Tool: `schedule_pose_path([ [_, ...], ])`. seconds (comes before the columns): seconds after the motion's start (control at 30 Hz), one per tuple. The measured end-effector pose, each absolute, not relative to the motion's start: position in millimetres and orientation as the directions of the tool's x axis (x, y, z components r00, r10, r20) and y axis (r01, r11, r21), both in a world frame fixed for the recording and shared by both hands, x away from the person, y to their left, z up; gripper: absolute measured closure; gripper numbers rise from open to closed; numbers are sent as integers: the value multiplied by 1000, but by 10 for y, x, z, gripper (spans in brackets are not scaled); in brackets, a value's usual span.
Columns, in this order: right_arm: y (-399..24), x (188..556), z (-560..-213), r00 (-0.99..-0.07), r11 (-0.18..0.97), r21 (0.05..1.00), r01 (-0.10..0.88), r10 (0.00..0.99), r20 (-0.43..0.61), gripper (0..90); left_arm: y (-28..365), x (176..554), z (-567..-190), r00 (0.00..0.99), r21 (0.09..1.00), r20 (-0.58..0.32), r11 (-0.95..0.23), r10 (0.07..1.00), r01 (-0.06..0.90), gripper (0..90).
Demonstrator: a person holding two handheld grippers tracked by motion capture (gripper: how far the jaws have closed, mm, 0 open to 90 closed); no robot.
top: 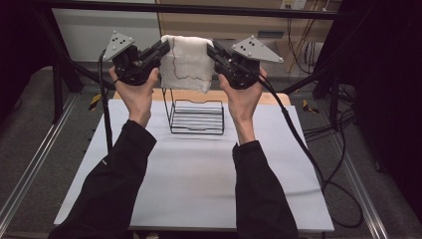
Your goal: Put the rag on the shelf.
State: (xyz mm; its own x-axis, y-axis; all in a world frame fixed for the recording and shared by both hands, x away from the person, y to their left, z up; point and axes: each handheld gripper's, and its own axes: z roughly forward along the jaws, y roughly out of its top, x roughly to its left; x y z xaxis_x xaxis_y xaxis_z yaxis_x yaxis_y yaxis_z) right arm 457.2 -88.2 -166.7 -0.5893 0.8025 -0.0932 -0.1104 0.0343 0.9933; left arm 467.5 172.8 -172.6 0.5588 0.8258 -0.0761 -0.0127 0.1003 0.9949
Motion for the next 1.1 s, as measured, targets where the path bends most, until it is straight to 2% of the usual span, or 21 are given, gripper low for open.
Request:
schedule_pose_path([
  [0.6, -850, 4863, -1547, -569, 46, 993, -106, 816, -98, 811, 1717, 4925, -1597, 543, 997, -58, 81, 838, -18, 836],
  [1.1, -840, 5163, -1614, -550, 56, 996, -76, 830, -89, 811, 1683, 5220, -1656, 531, 996, -82, 87, 843, 15, 836],
])
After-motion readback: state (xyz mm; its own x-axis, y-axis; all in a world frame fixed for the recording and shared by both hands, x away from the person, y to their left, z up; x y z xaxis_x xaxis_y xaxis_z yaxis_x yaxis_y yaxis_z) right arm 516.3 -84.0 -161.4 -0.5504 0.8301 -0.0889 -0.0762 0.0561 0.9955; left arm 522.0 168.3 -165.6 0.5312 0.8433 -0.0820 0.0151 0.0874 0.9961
